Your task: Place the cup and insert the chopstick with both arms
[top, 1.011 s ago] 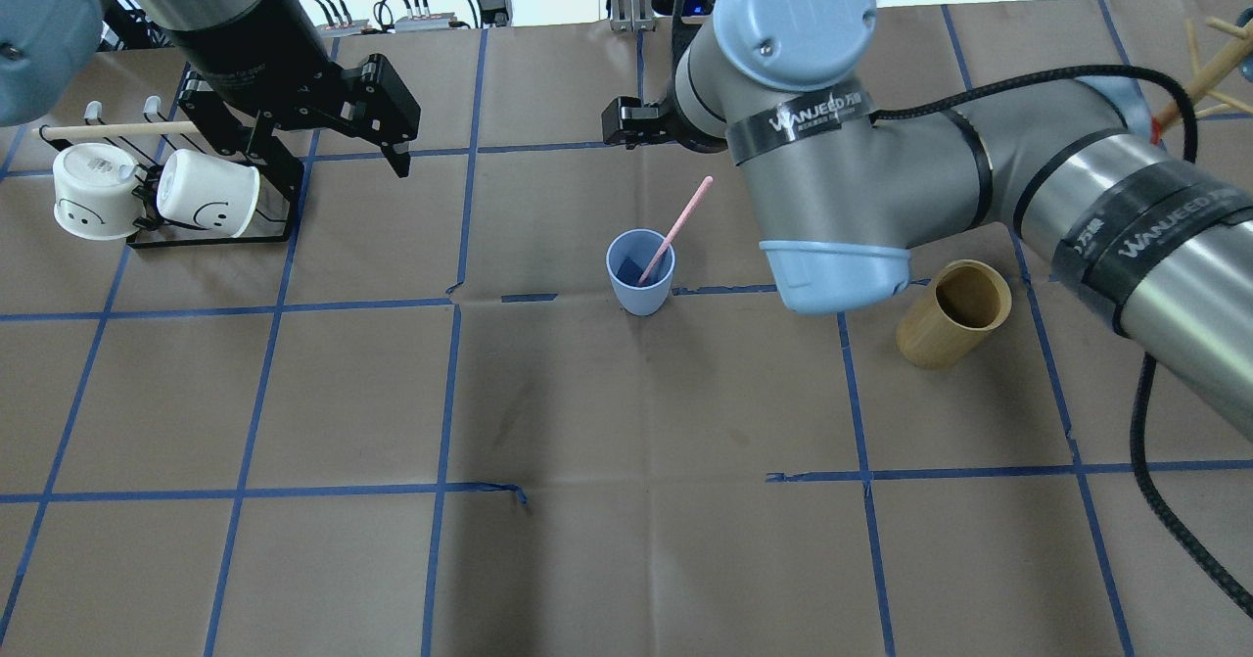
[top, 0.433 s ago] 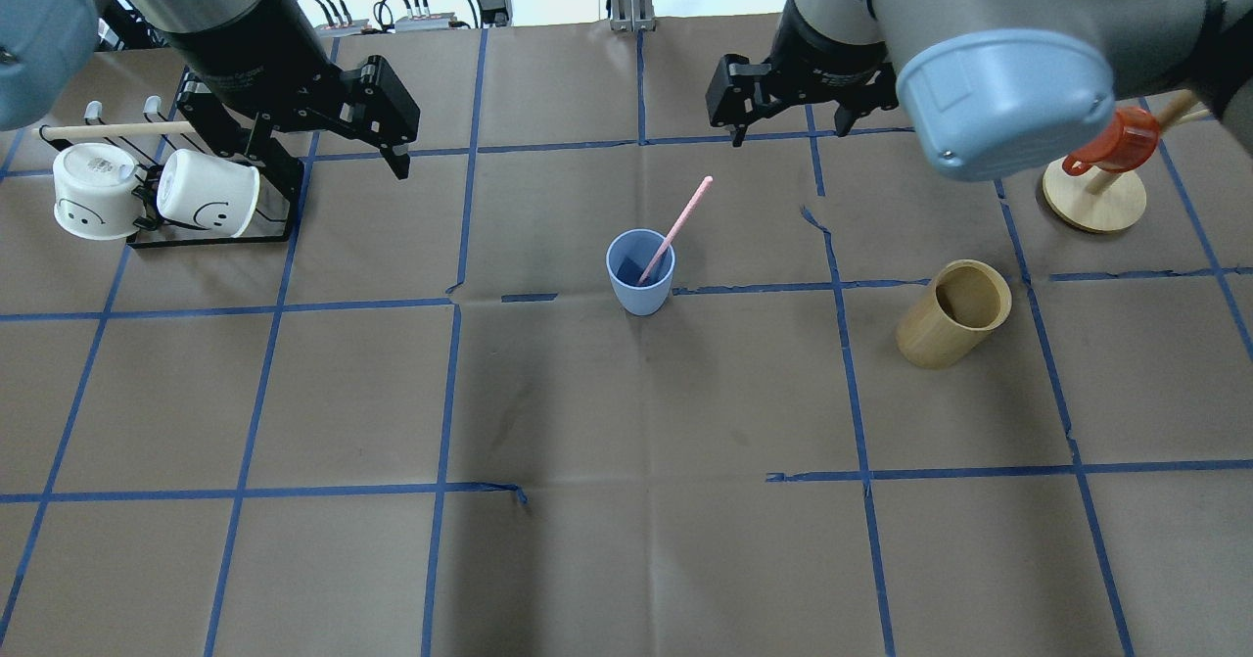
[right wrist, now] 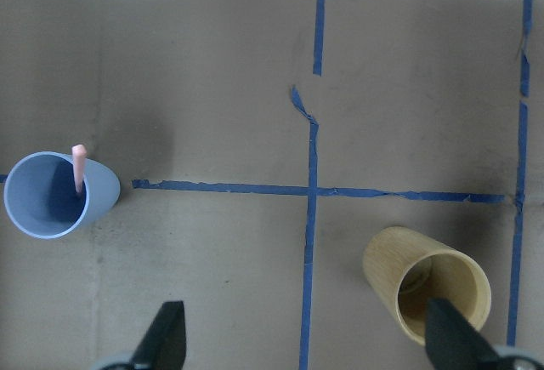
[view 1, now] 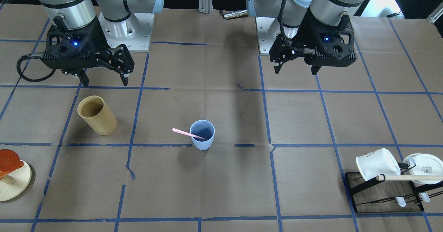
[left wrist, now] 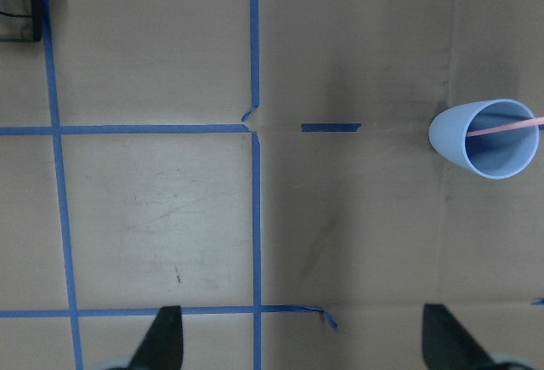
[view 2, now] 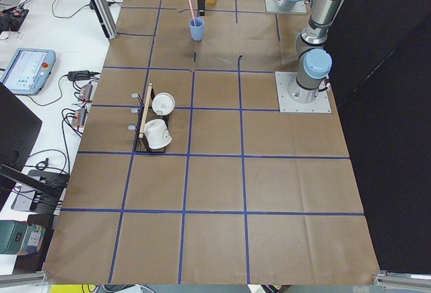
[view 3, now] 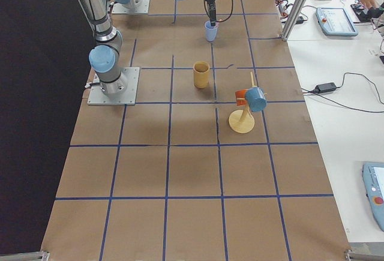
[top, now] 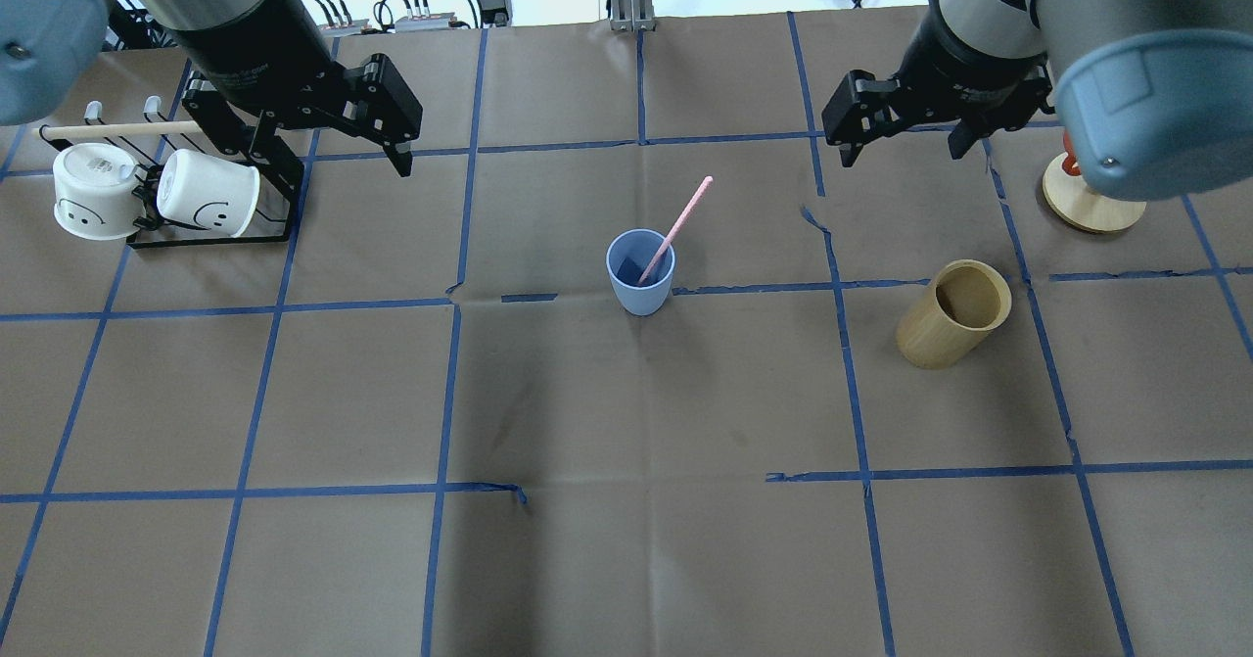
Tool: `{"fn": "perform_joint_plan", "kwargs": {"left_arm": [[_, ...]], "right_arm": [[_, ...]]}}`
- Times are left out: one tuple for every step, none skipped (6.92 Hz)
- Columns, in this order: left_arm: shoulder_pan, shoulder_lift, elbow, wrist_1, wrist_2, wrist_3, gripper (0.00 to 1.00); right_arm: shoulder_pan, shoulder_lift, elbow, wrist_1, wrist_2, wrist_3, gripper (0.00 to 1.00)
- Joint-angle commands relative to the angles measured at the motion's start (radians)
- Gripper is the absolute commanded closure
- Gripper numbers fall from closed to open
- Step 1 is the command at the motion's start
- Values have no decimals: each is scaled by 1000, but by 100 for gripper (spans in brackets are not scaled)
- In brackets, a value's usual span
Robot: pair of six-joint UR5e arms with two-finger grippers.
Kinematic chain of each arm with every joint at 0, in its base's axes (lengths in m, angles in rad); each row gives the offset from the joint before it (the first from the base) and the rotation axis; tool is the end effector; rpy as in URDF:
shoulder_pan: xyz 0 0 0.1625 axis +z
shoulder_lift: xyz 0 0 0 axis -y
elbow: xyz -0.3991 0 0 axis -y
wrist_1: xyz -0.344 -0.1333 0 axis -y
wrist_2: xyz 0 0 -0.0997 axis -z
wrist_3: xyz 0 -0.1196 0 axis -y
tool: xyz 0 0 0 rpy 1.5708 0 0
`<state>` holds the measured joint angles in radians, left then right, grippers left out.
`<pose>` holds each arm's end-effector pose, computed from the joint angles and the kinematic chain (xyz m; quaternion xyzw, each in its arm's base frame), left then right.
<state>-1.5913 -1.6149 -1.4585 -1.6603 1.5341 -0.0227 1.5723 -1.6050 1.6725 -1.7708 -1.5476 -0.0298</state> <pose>-0.1470 -0.4550 0.4630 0.0013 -0.9998 -0.0110 0.0181 0.1367 -0.4440 0.4328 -0.0164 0.9976 -0.0664 0.0106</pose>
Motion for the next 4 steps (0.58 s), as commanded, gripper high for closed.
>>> {"fn": "perform_joint_plan", "kwargs": {"left_arm": [[1,-5,1,11,0,1,0],[1,-5,0,14,1,0,0],[1,4,-6,13,3,1,0],[1,-8,0,14,1,1,0]], "right_arm": [[-15,-13,-43,127,-3,7,0],[-14,-13,-53,199,-5,11,0],[-14,-9,-53,202,-3,20,0],[-11,-13,-59,221,-2,121,0]]}}
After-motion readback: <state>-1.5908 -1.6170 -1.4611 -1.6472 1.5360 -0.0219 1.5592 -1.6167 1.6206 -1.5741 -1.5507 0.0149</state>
